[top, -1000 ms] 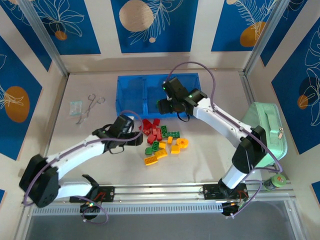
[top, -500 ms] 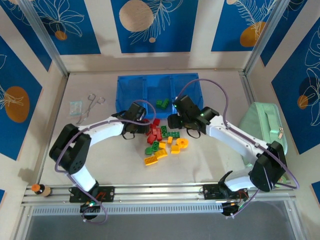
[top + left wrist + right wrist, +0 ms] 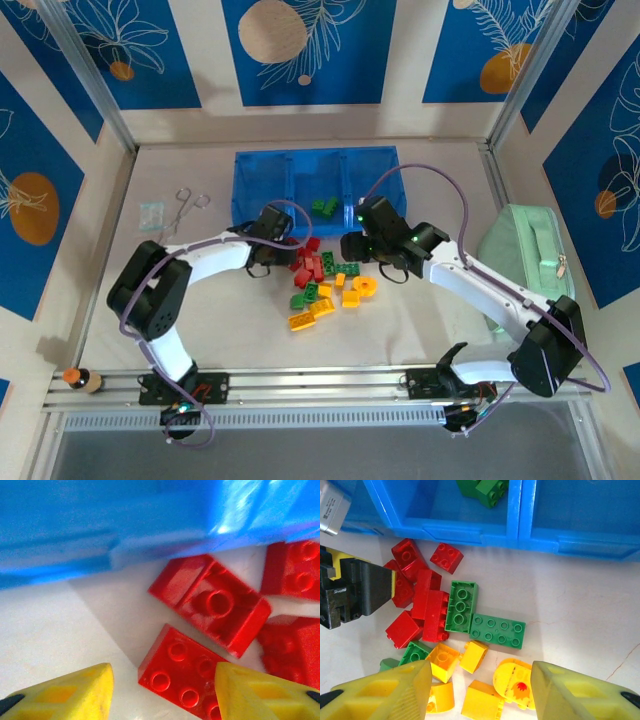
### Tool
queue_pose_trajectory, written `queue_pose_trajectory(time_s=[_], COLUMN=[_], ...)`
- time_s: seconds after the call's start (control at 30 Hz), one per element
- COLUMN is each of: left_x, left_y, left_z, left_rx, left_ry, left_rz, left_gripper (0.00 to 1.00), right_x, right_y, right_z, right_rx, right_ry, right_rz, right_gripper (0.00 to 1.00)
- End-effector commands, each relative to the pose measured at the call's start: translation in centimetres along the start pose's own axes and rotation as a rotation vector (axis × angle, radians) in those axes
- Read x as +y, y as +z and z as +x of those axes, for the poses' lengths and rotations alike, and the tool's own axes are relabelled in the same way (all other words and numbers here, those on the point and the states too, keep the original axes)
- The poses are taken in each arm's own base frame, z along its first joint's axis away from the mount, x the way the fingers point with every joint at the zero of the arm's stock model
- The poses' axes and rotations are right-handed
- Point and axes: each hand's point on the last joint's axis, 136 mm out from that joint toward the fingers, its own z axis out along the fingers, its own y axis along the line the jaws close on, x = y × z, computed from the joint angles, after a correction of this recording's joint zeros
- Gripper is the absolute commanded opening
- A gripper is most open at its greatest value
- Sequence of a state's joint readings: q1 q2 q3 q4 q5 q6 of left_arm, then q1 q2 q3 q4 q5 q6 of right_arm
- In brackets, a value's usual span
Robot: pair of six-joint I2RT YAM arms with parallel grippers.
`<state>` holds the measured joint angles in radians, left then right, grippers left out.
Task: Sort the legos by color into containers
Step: Move the lego to the center of the table, then pick up the lego from the center of the table.
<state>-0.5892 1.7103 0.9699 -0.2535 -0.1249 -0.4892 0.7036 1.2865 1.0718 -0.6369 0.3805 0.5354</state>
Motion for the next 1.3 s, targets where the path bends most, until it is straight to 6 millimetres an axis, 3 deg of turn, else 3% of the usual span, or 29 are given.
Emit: queue_pose_trajectory(time_s=[0.0,0.13,0.23,0.3,0.37,0.47,0.6,0.97,1.27], left_x=[3.4,5.8,6.2,5.4,4.9,4.8,3.8,1.8,2.5], left_y=[-0.4,-3.2,-5.5,-6.5,-6.7,-6.0,-4.7,-1.9,-0.3], left_z=[2.7,3.2,2.9,2.4,2.2,2.4,2.8,3.4,5.1], left_rx=[0.043,-0.043,-0.111,-0.145,-0.132,-0.061,-0.016,0.062,0.111], left_ry=[-0.053,-0.113,-0.164,-0.159,-0.120,-0.049,-0.034,0.004,0.033], left_rz=[-0.095,-0.161,-0.149,-0.103,-0.086,-0.116,-0.073,-0.024,-0.089], left_gripper=[0.55,0.51,0.50,0.53,0.64,0.82,0.85,0.82,0.72], right_x=[0.4,0.9,1.6,1.9,2.3,2.6,2.4,1.2,0.7], right_y=[-0.6,-0.5,-0.4,-0.4,-0.5,-0.6,-0.8,-1.3,-1.1], right_z=[-0.3,-0.1,0.0,0.0,-0.1,-0.2,0.1,1.0,1.6], right_rx=[-0.020,-0.019,-0.022,-0.024,-0.027,-0.031,-0.031,-0.034,-0.028], right_ry=[0.028,0.027,0.022,0.018,0.015,0.008,0.012,0.038,0.048], right_rz=[-0.036,-0.047,-0.061,-0.062,-0.066,-0.071,-0.057,-0.038,-0.033], right_gripper=[0.55,0.55,0.55,0.55,0.55,0.57,0.60,0.63,0.63])
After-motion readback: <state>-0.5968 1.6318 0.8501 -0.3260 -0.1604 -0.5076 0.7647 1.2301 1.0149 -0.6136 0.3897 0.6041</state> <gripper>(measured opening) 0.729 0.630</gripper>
